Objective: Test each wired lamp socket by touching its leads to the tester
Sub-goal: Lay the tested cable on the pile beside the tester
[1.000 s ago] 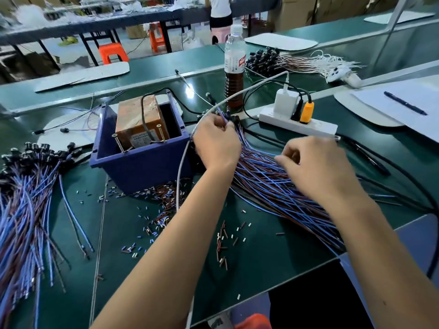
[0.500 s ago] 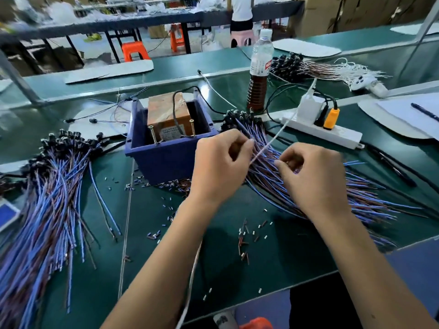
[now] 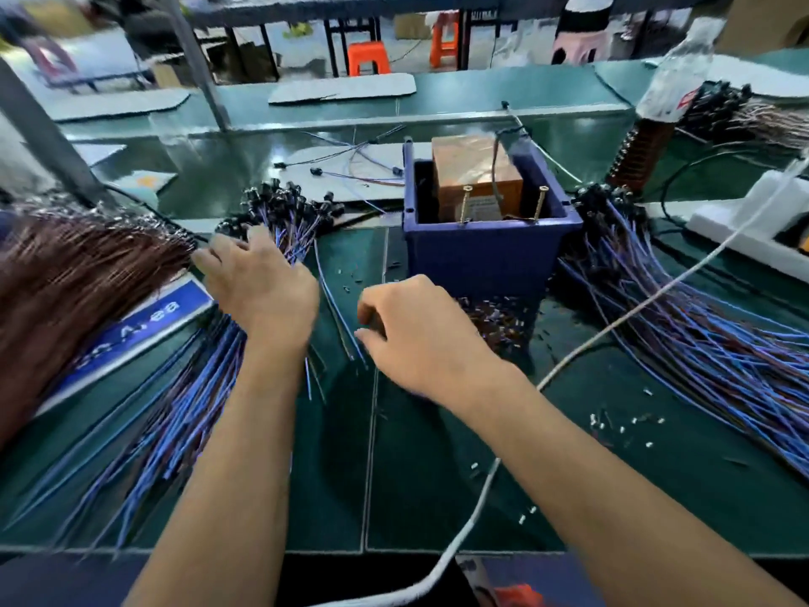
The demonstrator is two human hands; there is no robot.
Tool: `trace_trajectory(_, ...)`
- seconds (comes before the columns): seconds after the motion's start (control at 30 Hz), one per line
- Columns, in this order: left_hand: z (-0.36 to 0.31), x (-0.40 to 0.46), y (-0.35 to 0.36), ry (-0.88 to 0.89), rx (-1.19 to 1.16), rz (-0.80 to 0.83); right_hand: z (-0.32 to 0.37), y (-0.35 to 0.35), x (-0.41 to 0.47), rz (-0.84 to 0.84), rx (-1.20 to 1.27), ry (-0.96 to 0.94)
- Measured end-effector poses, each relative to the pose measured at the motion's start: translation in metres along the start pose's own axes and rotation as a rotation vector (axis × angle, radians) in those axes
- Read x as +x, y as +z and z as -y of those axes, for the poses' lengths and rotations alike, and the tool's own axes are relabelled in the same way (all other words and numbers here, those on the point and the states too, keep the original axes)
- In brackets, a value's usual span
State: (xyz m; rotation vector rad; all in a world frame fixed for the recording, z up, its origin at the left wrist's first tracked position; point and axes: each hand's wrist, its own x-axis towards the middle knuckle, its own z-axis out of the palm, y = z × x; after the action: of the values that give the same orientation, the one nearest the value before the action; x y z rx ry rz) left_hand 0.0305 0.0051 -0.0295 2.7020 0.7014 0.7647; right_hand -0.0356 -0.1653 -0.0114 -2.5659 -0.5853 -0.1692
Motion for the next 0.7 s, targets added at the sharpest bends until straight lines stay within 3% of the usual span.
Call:
trace_trajectory(0.1,0.010,0.008,0.000,-0.050,0.051,0.060,0.013,0.023,0.024,0.089,-0.016,0.011)
trace_trajectory(0.47,0.010,0.003,-0.006,-0.104,-0.247,-0.155,0.001,0.045,0.038,0.186,0.188,0.165)
trace_trajectory(0.7,-0.010,-0.011,-0.017,-0.038,-0.651,-0.257,-0.002,0.040,0.032,0.164,0.299,0.146)
